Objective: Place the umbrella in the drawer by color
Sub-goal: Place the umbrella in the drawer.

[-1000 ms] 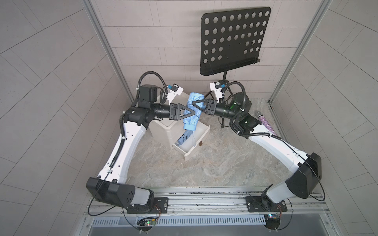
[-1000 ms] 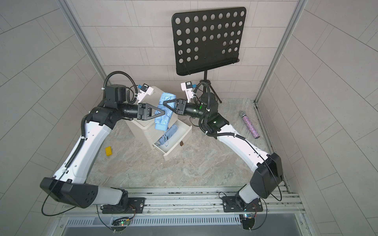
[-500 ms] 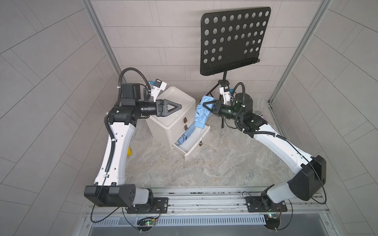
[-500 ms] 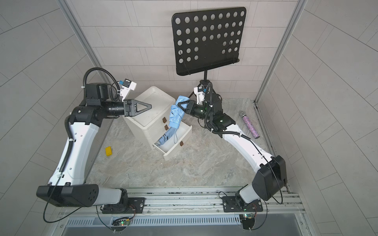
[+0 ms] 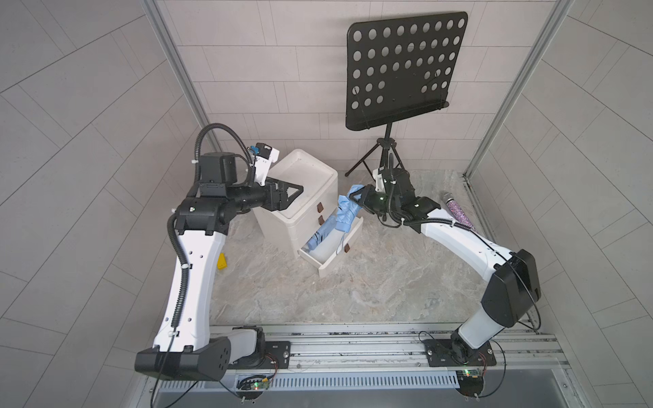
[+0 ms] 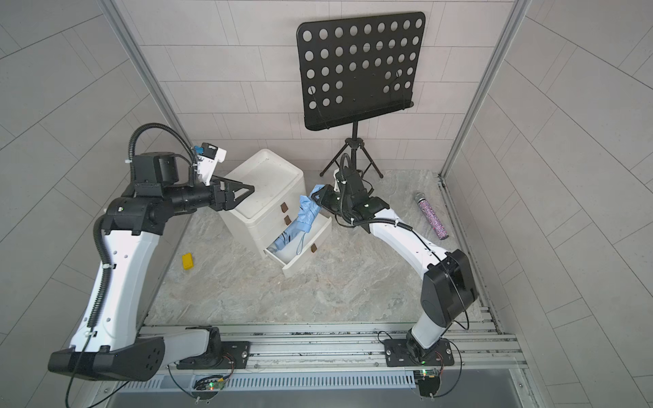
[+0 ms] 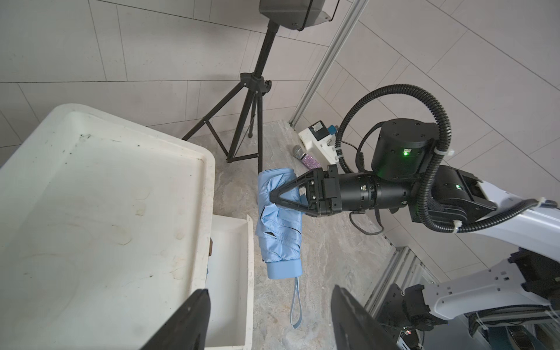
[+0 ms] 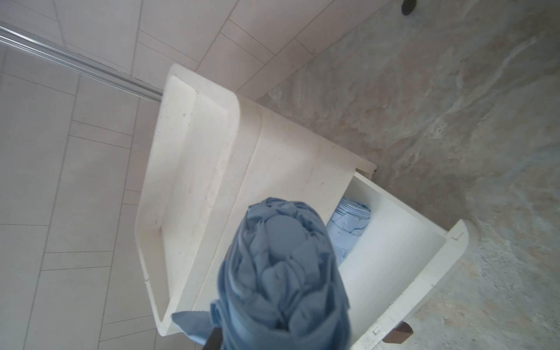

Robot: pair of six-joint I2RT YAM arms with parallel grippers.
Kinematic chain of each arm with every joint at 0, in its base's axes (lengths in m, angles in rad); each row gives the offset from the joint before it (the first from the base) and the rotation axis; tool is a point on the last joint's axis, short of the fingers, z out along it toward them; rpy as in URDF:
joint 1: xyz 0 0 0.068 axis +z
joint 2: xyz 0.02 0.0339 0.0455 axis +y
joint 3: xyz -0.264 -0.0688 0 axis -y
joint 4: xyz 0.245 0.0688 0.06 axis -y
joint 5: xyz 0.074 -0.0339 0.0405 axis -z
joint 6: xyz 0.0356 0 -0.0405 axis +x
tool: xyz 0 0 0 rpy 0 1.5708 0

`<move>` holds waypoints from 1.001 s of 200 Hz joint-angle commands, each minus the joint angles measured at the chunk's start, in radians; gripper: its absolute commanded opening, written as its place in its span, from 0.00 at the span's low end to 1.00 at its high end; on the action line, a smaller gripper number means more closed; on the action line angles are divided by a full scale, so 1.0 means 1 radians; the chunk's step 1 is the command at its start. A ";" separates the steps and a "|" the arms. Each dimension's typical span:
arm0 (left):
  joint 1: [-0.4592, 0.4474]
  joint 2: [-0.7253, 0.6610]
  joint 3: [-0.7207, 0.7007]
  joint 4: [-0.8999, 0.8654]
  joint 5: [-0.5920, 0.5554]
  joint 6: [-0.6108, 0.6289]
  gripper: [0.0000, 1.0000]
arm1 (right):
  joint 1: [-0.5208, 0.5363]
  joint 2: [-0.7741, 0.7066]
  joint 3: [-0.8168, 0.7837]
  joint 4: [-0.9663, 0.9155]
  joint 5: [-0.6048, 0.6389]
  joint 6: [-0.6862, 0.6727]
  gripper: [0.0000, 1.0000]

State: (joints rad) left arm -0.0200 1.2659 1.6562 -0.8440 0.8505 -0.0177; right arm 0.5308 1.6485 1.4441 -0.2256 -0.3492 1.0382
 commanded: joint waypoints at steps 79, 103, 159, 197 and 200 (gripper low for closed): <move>0.001 -0.061 -0.109 0.101 -0.078 0.011 0.69 | 0.070 0.223 0.127 -0.073 0.116 0.074 0.33; 0.000 -0.063 -0.124 0.112 -0.075 0.002 0.69 | 0.078 0.282 0.166 -0.092 0.123 0.078 0.33; 0.002 -0.066 -0.141 0.124 -0.077 -0.006 0.69 | 0.094 0.363 0.218 -0.141 0.147 0.095 0.35; 0.002 -0.065 -0.148 0.131 -0.079 -0.010 0.69 | 0.113 0.398 0.213 -0.143 0.148 0.121 0.37; 0.002 -0.064 -0.148 0.131 -0.077 -0.011 0.69 | 0.115 0.401 0.211 -0.141 0.146 0.123 0.37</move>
State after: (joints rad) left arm -0.0200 1.2167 1.5192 -0.7391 0.7757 -0.0269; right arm 0.6277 2.0262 1.6382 -0.3676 -0.2161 1.1198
